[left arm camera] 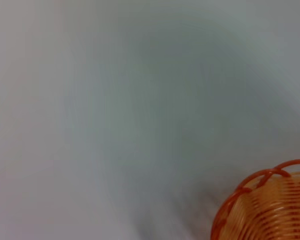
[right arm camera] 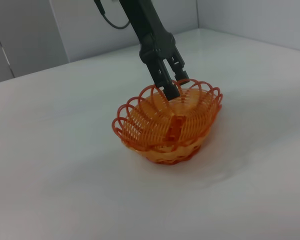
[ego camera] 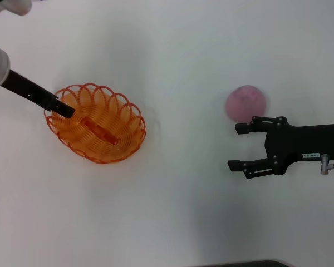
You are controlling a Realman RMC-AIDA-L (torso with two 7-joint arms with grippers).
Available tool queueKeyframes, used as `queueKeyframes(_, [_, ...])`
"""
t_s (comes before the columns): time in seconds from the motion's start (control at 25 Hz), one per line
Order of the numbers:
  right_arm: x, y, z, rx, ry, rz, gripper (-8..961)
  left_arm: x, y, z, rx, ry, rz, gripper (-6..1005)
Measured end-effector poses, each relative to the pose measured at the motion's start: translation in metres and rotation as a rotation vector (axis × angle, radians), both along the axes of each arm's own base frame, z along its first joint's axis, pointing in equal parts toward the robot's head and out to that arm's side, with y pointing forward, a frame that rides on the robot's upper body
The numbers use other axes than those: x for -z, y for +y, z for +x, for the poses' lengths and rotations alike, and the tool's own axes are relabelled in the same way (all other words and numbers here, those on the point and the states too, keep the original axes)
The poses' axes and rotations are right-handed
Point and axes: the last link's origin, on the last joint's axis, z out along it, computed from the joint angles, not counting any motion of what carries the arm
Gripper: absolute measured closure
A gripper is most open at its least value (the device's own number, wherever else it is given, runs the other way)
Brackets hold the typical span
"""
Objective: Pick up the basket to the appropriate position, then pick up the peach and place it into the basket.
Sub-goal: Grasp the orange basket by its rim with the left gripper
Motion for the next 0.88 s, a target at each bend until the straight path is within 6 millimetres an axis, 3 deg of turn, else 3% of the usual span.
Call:
queueKeyframes(0.28, [0.0003,-0.0001,-0.0001,0.000,0.000,-0.001,6,0.0110,-0.0013,0.0038,0.021,0.014,-0.022,189])
queueKeyframes(0.88, [0.0007,0.0002,-0.0007,-0.001,0.001,-0.001,7,0.0110,-0.0006,0.0045,0.020,0.015,-0.019,201])
